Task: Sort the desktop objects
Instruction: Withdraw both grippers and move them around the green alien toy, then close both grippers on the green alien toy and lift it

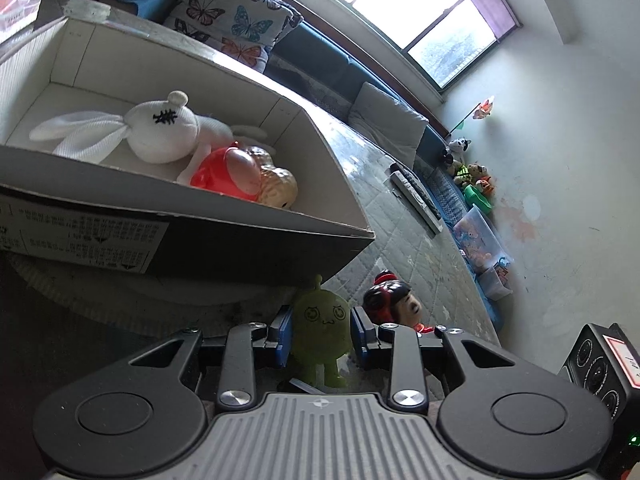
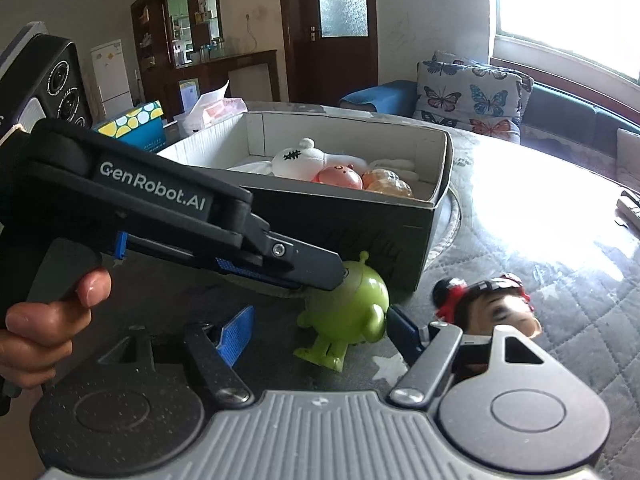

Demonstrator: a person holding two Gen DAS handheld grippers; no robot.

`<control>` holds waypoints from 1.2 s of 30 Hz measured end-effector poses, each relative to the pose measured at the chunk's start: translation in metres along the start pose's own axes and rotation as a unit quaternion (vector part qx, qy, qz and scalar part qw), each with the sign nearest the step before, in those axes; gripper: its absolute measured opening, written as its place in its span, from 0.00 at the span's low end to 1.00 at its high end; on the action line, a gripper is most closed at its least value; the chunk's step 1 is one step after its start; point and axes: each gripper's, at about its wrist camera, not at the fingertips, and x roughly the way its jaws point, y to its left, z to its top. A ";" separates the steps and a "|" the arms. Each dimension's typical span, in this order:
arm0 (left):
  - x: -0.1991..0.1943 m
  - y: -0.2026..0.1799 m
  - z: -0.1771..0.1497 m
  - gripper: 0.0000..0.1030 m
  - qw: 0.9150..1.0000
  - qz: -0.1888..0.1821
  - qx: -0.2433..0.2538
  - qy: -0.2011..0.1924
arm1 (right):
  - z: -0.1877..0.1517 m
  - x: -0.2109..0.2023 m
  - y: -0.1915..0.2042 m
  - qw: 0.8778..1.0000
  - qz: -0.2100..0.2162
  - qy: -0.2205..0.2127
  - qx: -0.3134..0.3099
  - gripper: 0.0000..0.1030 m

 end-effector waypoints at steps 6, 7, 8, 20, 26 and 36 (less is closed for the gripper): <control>0.003 0.002 -0.001 0.33 1.000 0.000 -0.008 0.005 | 0.002 0.006 -0.005 1.000 0.001 0.005 0.020 0.66; 0.004 0.002 -0.001 0.32 1.000 0.000 -0.007 0.002 | 0.002 0.006 -0.006 1.000 -0.001 0.005 0.022 0.65; 0.004 0.002 -0.001 0.31 1.000 0.000 -0.007 0.000 | 0.002 0.007 -0.006 1.000 -0.002 0.005 0.024 0.63; 0.003 -0.003 -0.006 0.30 1.000 -0.006 0.017 -0.002 | -0.002 0.006 -0.013 0.999 -0.020 0.011 0.035 0.45; 0.007 0.003 -0.003 0.31 1.000 -0.005 -0.012 -0.002 | -0.004 0.009 -0.013 0.999 -0.023 0.012 0.037 0.44; -0.007 -0.003 -0.012 0.30 1.000 -0.017 0.010 -0.010 | -0.010 -0.005 -0.009 0.999 -0.016 0.005 0.043 0.44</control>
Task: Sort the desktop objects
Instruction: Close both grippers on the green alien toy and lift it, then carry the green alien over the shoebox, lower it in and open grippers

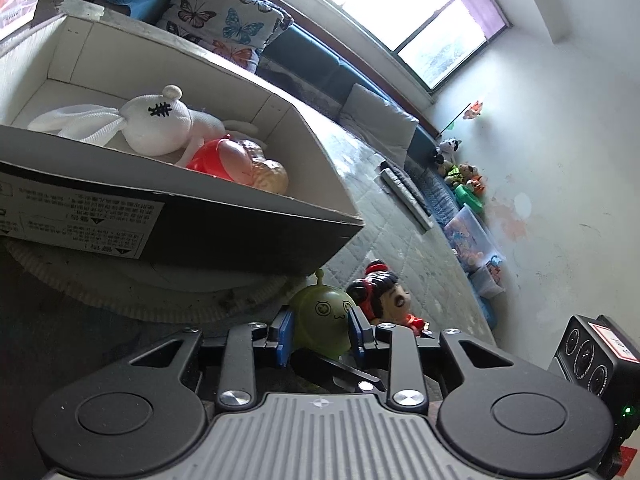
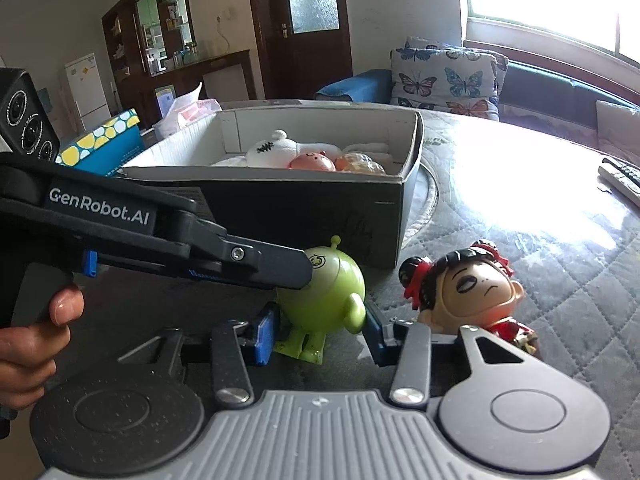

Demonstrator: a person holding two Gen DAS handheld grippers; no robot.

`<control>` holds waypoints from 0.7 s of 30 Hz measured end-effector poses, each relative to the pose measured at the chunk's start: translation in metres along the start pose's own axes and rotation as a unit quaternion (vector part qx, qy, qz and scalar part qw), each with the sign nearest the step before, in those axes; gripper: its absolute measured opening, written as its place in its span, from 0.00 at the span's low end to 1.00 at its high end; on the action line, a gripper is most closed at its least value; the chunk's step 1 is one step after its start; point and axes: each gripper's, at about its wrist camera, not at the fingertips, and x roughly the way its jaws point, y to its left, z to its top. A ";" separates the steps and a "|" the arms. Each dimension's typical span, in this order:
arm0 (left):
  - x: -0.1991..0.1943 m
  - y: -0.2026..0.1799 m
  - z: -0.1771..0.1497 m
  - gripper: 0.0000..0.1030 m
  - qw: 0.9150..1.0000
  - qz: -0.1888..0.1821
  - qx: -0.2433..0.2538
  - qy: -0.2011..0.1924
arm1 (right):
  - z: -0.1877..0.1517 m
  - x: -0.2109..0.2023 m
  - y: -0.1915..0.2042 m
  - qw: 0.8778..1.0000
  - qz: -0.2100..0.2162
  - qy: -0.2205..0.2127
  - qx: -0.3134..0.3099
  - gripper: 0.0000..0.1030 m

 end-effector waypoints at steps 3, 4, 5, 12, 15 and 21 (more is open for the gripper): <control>-0.014 -0.008 0.000 0.30 1.000 -0.005 0.011 -0.015 | 0.005 -0.011 0.006 1.000 0.002 -0.011 -0.009 0.43; -0.019 -0.011 0.001 0.30 1.000 -0.007 0.017 -0.023 | 0.007 -0.014 0.008 1.000 0.002 -0.016 -0.013 0.43; -0.025 -0.013 0.003 0.30 0.999 -0.007 0.022 -0.031 | 0.011 -0.019 0.011 1.000 0.003 -0.023 -0.018 0.44; -0.060 -0.022 0.037 0.30 0.995 0.003 0.039 -0.090 | 0.054 -0.025 0.028 0.996 0.016 -0.068 -0.048 0.44; -0.071 -0.013 0.058 0.30 0.993 0.015 0.035 -0.110 | 0.079 -0.014 0.038 0.995 0.027 -0.076 -0.061 0.43; -0.070 0.017 0.091 0.30 0.992 0.039 0.008 -0.116 | 0.114 0.025 0.049 0.995 0.047 -0.062 -0.059 0.42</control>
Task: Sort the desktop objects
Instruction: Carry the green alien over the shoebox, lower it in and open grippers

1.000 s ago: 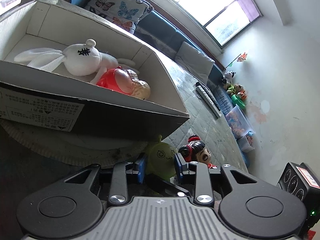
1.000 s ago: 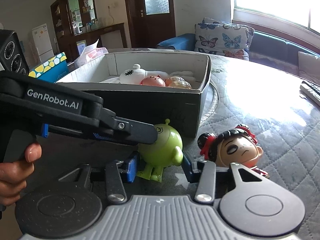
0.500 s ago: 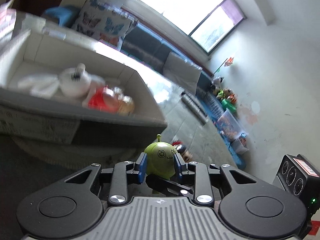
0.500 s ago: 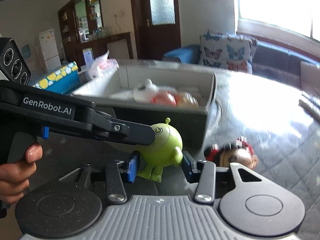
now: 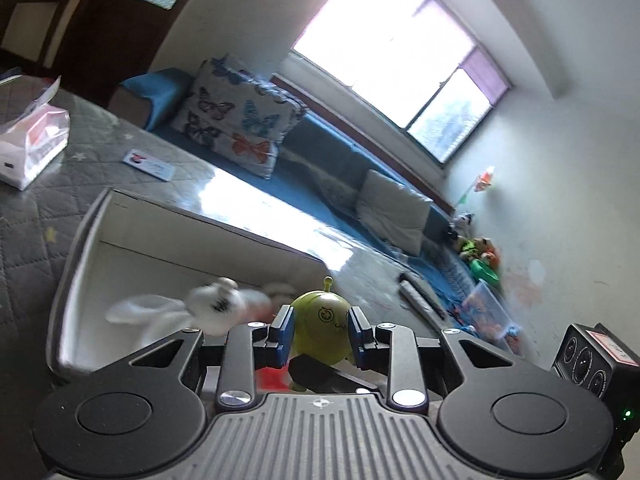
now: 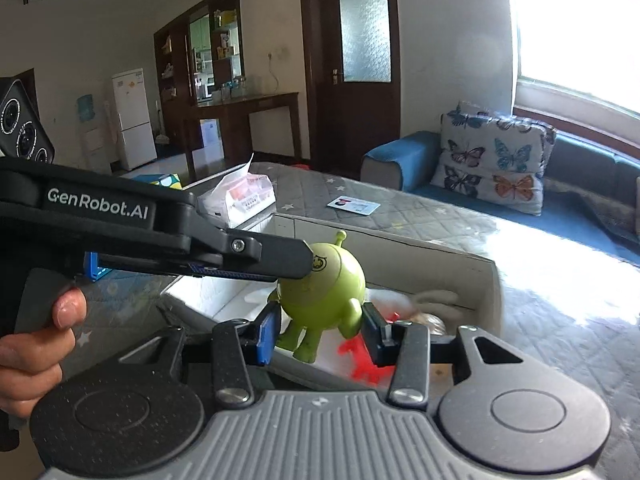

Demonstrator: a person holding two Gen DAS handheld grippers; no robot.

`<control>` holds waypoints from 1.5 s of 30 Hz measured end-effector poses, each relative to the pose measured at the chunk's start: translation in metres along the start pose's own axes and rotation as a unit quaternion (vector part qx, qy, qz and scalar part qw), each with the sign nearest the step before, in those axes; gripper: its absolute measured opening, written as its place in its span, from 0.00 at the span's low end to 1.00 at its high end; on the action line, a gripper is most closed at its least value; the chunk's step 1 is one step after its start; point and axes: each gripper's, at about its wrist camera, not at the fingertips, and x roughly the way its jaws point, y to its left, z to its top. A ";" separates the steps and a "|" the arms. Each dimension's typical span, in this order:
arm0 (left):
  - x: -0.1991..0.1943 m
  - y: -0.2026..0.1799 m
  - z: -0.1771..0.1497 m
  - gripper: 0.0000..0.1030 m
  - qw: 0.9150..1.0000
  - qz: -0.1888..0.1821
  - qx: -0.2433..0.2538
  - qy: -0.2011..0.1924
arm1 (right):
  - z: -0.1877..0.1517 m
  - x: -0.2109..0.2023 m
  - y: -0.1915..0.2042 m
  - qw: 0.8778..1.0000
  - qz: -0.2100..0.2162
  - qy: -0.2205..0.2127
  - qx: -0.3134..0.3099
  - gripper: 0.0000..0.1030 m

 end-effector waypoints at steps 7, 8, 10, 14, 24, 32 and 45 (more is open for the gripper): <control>0.029 0.040 0.008 0.30 0.999 0.021 -0.029 0.032 | 0.009 0.050 -0.009 0.998 0.020 0.051 0.022 0.42; 0.032 0.044 0.009 0.30 0.999 0.022 -0.034 0.037 | 0.006 0.054 -0.008 0.998 0.021 0.059 0.023 0.42; 0.038 0.052 0.009 0.30 0.998 0.024 -0.044 0.044 | 0.004 0.064 -0.012 0.997 0.025 0.073 0.025 0.42; 0.046 0.064 0.008 0.30 0.996 0.030 -0.060 0.057 | 0.004 0.077 -0.016 0.994 0.034 0.096 0.026 0.42; 0.052 0.075 0.001 0.30 0.994 0.047 -0.062 0.077 | 0.000 0.092 -0.009 0.991 0.035 0.125 0.010 0.43; 0.052 0.073 0.000 0.30 0.994 0.054 -0.057 0.081 | 0.003 0.095 -0.007 0.991 0.034 0.131 0.004 0.44; 0.032 0.061 0.000 0.30 0.995 0.056 -0.051 0.061 | 0.004 0.057 -0.008 0.996 0.026 0.079 0.002 0.52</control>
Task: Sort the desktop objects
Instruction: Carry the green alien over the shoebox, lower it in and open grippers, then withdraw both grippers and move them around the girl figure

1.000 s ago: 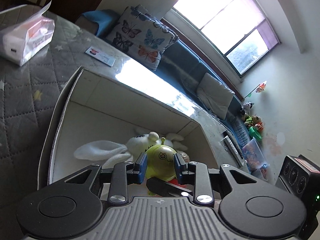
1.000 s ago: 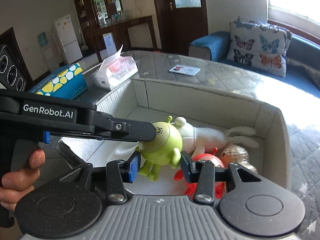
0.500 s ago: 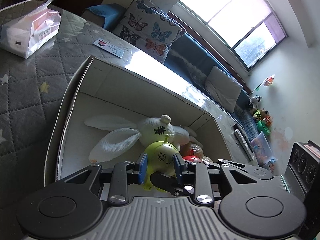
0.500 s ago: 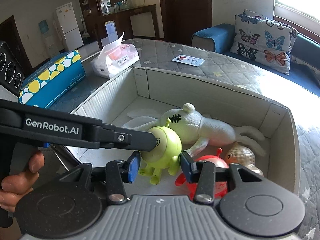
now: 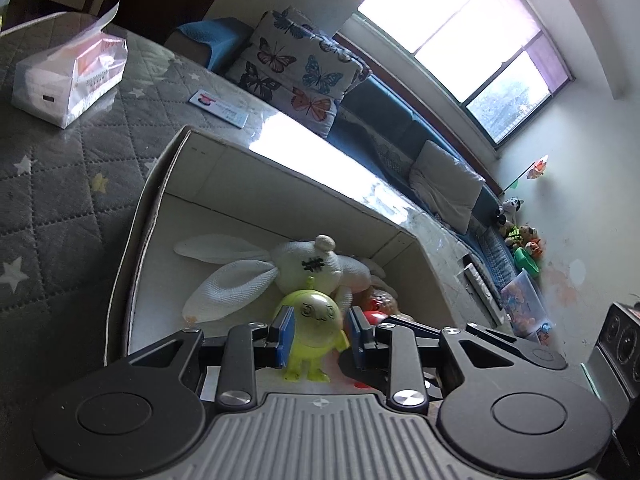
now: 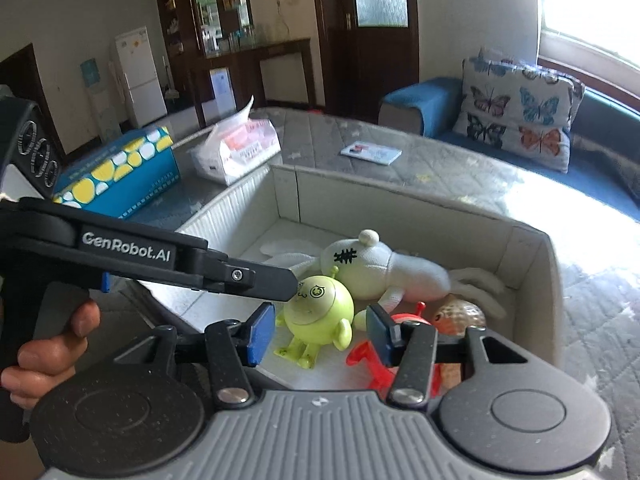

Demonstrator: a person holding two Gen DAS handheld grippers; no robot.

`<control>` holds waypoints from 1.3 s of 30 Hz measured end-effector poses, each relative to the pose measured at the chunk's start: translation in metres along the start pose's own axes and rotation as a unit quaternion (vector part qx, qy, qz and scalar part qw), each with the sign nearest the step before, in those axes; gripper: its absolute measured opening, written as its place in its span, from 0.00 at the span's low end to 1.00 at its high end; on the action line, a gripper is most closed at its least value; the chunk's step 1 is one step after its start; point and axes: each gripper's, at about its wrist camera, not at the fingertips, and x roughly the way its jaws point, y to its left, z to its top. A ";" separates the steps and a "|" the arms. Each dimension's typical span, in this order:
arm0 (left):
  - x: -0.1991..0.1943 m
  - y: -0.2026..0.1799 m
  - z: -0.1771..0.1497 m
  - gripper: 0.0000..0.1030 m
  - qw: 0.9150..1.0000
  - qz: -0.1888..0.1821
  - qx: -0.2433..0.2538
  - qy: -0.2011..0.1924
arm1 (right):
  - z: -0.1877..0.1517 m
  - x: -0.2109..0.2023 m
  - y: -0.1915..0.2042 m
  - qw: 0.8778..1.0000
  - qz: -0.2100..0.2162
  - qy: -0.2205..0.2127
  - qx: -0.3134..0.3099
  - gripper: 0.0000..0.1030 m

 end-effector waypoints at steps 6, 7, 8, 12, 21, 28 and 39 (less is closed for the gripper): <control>-0.016 -0.020 -0.015 0.30 1.000 -0.001 0.025 -0.013 | -0.016 -0.040 0.000 0.999 -0.012 -0.034 0.001 0.62; -0.019 -0.023 -0.018 0.30 1.000 -0.002 0.027 -0.014 | -0.020 -0.046 -0.001 0.999 -0.015 -0.037 0.002 0.63; -0.020 -0.026 -0.021 0.30 0.999 -0.003 0.030 -0.014 | -0.024 -0.053 -0.001 0.999 -0.019 -0.041 0.002 0.67; -0.026 -0.040 -0.037 0.30 0.999 -0.005 0.047 -0.017 | -0.042 -0.074 -0.003 0.998 -0.037 -0.051 0.003 0.75; -0.028 -0.075 -0.073 0.30 0.996 -0.024 0.083 -0.010 | -0.094 -0.113 -0.018 0.995 -0.078 -0.064 0.029 0.82; 0.000 -0.098 -0.094 0.32 0.994 -0.045 0.089 0.031 | -0.123 -0.128 -0.042 0.990 -0.114 -0.062 0.058 0.87; 0.040 -0.109 -0.105 0.32 0.993 -0.080 0.039 0.076 | -0.143 -0.124 -0.071 0.987 -0.129 -0.051 0.084 0.92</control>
